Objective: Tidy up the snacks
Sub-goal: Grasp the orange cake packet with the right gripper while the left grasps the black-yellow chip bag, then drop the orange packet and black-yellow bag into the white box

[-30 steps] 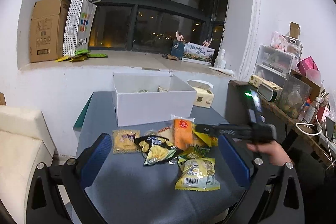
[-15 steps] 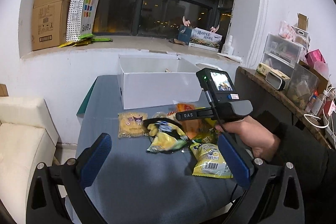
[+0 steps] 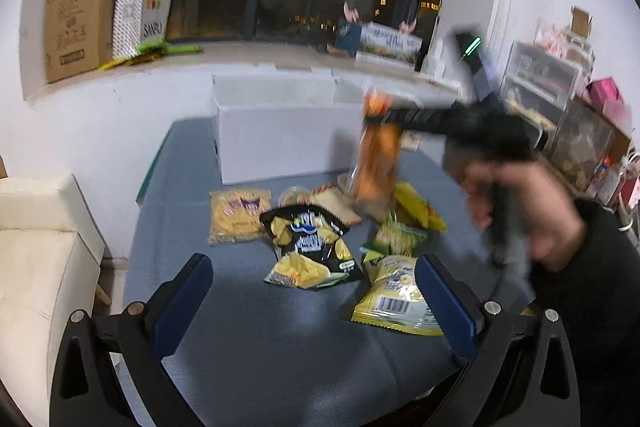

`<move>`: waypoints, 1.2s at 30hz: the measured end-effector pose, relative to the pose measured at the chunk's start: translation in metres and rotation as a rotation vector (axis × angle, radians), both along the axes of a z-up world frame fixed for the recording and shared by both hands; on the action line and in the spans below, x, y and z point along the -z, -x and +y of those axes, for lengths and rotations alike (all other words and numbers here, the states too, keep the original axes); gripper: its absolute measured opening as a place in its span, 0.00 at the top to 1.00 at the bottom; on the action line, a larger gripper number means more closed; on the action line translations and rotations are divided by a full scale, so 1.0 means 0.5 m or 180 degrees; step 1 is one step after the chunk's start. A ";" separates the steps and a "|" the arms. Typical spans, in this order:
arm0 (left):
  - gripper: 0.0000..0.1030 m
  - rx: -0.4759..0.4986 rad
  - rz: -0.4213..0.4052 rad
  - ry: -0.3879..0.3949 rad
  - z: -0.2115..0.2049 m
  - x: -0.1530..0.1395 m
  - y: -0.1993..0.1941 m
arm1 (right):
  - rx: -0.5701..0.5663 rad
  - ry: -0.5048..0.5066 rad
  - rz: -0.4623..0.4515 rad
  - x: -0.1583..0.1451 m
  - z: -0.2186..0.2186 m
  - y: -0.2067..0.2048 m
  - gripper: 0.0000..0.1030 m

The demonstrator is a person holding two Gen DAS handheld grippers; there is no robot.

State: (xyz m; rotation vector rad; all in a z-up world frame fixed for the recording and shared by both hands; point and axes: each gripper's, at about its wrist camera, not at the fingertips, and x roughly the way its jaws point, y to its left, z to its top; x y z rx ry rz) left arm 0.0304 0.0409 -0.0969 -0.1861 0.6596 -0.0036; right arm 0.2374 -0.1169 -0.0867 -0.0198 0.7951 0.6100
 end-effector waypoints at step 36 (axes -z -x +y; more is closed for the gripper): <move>0.59 0.0185 -0.0225 0.0243 0.050 -0.084 -0.193 | -0.0174 -0.0616 -0.0508 -0.139 -0.182 0.119 0.44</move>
